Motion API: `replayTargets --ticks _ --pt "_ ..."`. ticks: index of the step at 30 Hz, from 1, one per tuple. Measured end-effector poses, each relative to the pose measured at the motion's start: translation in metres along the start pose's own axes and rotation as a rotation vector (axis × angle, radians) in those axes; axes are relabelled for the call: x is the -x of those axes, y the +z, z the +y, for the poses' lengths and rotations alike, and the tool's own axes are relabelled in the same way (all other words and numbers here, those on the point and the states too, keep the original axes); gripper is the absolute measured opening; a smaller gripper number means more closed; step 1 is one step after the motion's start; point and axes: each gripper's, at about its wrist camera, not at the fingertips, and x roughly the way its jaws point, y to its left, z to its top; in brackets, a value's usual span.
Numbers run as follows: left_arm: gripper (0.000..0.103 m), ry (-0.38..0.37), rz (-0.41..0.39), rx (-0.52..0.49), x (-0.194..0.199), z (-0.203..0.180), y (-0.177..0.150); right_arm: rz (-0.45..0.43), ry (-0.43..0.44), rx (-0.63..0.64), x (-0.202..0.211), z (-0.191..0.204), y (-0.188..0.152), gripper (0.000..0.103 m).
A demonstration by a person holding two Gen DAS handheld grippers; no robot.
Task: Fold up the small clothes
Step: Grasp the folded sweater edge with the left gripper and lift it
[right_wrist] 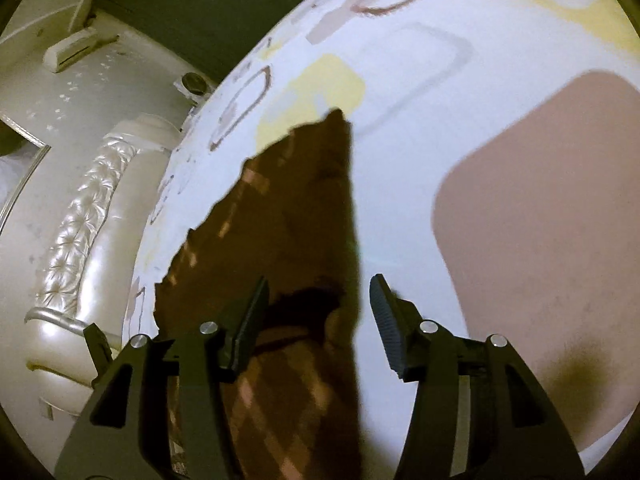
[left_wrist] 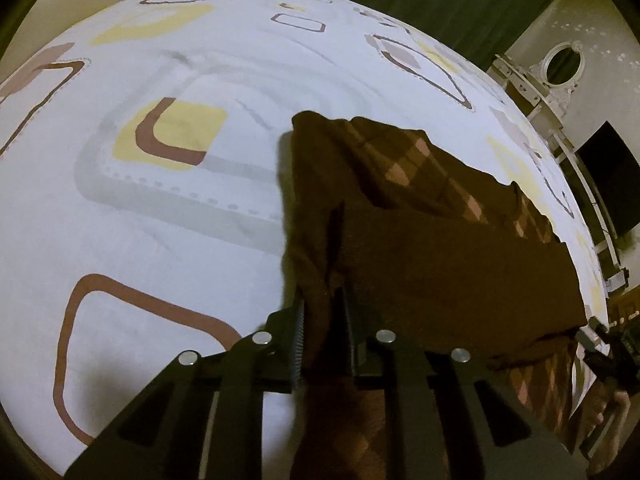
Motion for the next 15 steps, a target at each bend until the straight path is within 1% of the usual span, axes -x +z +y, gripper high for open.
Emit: replayTargets --ticks 2,5,8,12,15 --pt "0.018 -0.016 0.004 -0.009 0.004 -0.001 0.001 0.007 -0.009 0.001 0.003 -0.006 -0.003 0.052" --pt "0.024 -0.025 -0.007 -0.033 0.017 -0.001 -0.004 0.033 0.007 0.006 0.014 -0.015 -0.009 0.053" --pt "0.031 -0.025 -0.006 -0.049 0.035 0.008 -0.021 0.08 0.036 0.024 0.025 -0.022 -0.019 0.055" --pt "0.032 -0.028 0.038 -0.054 0.051 0.022 -0.052 0.145 0.078 0.066 0.038 -0.029 -0.032 0.055" --pt "0.032 -0.054 0.084 -0.073 0.063 0.028 -0.078 0.212 0.147 0.066 0.044 -0.033 -0.043 0.055"
